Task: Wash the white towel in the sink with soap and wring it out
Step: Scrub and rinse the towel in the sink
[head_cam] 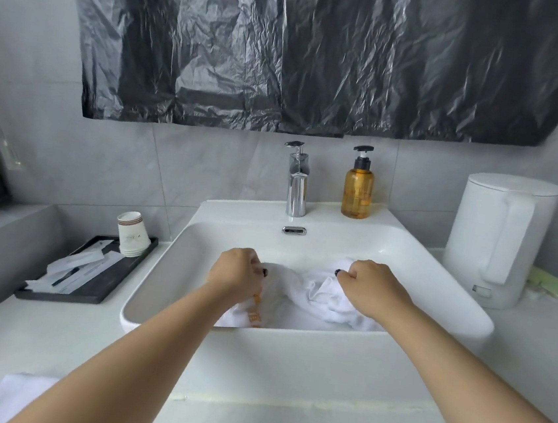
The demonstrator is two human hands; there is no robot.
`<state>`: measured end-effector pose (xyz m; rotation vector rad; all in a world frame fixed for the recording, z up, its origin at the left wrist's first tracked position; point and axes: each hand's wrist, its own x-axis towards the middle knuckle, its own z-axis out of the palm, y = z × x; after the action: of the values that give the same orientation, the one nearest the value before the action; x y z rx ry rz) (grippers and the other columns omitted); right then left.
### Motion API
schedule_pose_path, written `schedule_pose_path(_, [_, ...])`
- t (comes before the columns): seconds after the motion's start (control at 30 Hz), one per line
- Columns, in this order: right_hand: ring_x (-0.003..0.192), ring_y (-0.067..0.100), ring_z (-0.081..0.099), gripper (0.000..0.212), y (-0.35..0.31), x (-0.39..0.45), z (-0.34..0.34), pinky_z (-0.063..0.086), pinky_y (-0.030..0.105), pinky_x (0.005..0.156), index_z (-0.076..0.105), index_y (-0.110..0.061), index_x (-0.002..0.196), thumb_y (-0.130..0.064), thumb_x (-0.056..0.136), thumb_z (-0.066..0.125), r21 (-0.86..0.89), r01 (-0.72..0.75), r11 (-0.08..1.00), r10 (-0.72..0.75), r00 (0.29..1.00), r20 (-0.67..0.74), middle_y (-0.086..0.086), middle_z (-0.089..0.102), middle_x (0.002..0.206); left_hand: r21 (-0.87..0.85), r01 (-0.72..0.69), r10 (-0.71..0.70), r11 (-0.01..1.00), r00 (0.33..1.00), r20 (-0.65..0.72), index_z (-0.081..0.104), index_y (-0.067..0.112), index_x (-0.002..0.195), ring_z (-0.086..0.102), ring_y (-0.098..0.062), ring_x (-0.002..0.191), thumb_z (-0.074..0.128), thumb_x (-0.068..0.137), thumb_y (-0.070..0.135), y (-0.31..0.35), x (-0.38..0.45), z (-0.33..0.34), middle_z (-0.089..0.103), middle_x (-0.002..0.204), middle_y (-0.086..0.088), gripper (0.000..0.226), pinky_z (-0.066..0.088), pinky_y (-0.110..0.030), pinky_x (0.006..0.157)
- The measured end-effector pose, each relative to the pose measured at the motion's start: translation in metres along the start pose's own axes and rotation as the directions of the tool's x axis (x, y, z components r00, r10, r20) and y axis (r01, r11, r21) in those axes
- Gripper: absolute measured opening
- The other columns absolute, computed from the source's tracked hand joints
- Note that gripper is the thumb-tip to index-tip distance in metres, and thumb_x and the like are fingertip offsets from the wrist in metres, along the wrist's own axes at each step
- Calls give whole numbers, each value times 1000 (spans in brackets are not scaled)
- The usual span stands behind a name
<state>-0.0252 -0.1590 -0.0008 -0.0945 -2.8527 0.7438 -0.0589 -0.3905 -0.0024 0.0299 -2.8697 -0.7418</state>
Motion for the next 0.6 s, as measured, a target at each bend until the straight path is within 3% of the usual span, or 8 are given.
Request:
schedule_pose_path(0.1, [82,25,56,25,-1,-2,-2,38,30,61,48,-18,78,-37,93,50,-8,-11,1000,11,1000,-22,-4,53,82,-165,-172,133,971,966,-222,63,23,83,49,-13,98,67,90,27,7,-7,-13,54,106,-3,9,40,-25,77])
schedule_pose_path(0.17, [90,22,57,24,-5,-4,-2,44,32,72,50,-18,98,-42,92,55,77,34,996,-33,999,-13,-5,53,93,-261,-262,191,929,944,-269,56,28,76,55,-13,85,67,91,24,14,-14,-22,60,93,4,19,36,-25,68])
schedule_pose_path(0.23, [93,19,56,24,-11,-5,-1,45,33,81,51,-19,104,-41,93,56,235,129,964,-124,992,-36,-4,55,102,-357,-350,240,866,918,-317,56,33,71,56,-14,64,68,91,20,25,-26,-32,61,71,14,27,38,-25,59])
schedule_pose_path(0.3, [96,16,55,19,-22,-11,-1,41,31,83,55,-19,105,-36,97,51,401,192,896,-177,981,-75,-4,57,108,-452,-425,268,784,889,-370,61,36,71,52,-9,53,69,90,17,40,-40,-41,60,61,16,28,39,-19,54])
schedule_pose_path(0.4, [101,19,57,28,-29,-18,0,44,35,87,60,-23,100,-45,95,44,605,184,775,-213,977,-24,-5,64,102,-550,-520,298,654,845,-444,68,30,78,53,-7,55,71,90,12,62,-51,-50,67,69,16,21,41,-15,55])
schedule_pose_path(0.5, [104,23,64,53,-26,-16,1,49,43,94,67,-21,98,-63,81,40,701,157,696,-217,976,-3,-2,72,100,-636,-532,256,559,840,-478,62,24,80,51,-10,58,75,87,13,75,-51,-49,67,72,8,18,41,-17,56])
schedule_pose_path(0.6, [88,19,61,52,-25,-13,1,49,44,85,64,-9,88,-56,78,43,681,142,718,-209,978,16,7,71,89,-701,-450,174,553,886,-431,52,24,79,50,-5,60,74,88,14,70,-49,-32,59,71,9,26,39,-17,59])
